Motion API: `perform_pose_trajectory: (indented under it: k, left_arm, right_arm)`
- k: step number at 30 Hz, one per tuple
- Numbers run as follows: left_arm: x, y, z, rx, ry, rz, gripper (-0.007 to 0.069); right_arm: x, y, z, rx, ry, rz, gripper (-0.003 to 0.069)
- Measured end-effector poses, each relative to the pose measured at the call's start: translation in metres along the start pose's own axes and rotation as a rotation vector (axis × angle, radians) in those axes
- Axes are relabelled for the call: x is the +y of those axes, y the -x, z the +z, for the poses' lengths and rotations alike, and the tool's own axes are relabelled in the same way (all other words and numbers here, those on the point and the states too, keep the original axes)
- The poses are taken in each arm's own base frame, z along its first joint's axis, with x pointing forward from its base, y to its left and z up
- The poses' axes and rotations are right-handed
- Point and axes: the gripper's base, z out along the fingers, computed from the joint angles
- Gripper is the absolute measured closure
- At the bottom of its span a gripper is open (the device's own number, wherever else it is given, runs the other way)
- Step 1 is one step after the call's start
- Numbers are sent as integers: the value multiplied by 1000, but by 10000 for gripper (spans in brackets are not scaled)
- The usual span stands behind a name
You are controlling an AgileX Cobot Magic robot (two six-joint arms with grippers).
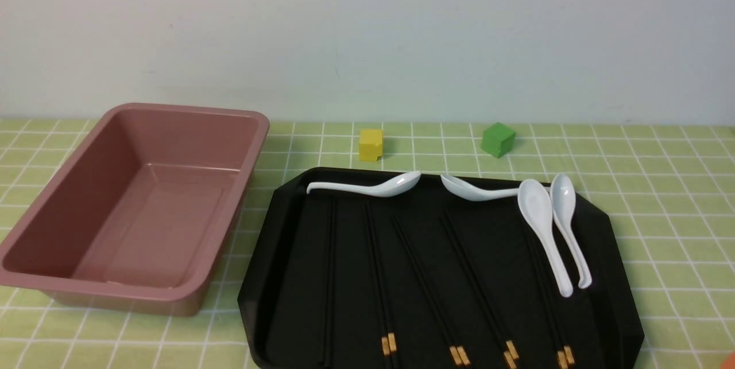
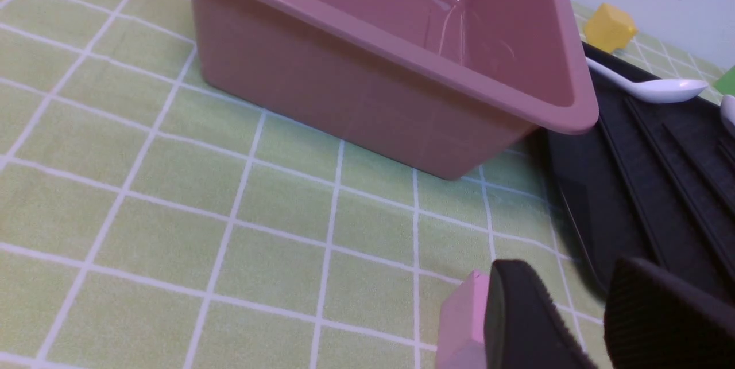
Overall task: On green tablecloth take chopsticks from black tray and put them in box.
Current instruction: 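Reach over to the black tray and grasp a pair of chopsticks with the left gripper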
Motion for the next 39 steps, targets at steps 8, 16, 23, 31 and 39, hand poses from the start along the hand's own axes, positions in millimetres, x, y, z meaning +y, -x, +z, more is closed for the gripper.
perform_pose_trajectory:
  k: [8,16,23,31,39]
  left_arm:
    - [0,0,0,0,0,0,386]
    - [0,0,0,0,0,0,386]
    - [-5,0,0,4,-51,-204,386]
    - [-21,1,-2,105,-219,-996,386]
    - [-35,38,-17,-46,-382,-1076,459]
  right_arm:
    - [0,0,0,0,0,0,419]
    - [0,0,0,0,0,0,419]
    - [0,0,0,0,0,0,419]
    - [0,0,0,0,0,0,419]
    - [0,0,0,0,0,-1,419]
